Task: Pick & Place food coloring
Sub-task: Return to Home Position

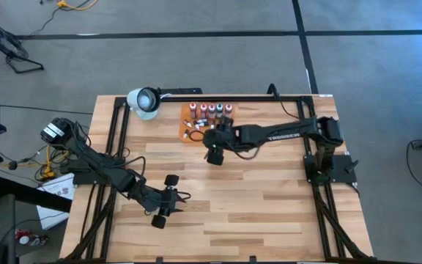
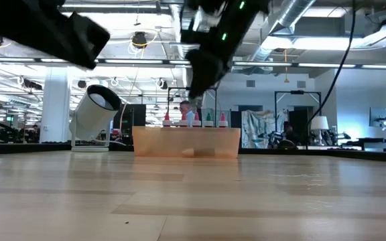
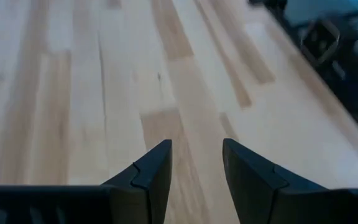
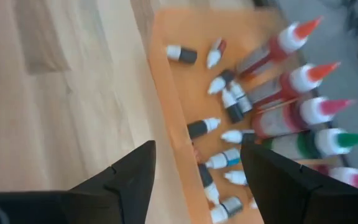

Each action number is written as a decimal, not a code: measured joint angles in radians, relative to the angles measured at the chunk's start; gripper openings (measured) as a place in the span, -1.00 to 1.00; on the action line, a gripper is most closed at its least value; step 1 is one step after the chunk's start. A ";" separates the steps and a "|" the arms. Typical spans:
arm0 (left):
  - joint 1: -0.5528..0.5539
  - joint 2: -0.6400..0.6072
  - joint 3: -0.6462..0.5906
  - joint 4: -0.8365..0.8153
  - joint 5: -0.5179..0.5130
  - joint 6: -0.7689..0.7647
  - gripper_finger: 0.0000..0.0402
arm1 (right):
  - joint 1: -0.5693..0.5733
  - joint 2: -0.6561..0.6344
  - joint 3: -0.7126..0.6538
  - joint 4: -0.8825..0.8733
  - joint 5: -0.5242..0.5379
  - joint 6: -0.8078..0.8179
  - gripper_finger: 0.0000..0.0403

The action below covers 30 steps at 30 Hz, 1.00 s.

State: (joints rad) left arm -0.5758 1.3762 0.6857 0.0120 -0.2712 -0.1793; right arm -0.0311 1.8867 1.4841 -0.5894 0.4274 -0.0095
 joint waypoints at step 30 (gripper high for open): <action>0.486 -0.360 0.006 0.025 0.054 0.375 -0.32 | 0.253 -0.792 -0.583 0.223 0.104 0.052 0.12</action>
State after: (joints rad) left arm -0.0898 1.0159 0.6914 0.0370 -0.2173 0.1957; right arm 0.2221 1.0946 0.9013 -0.3664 0.5314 0.0428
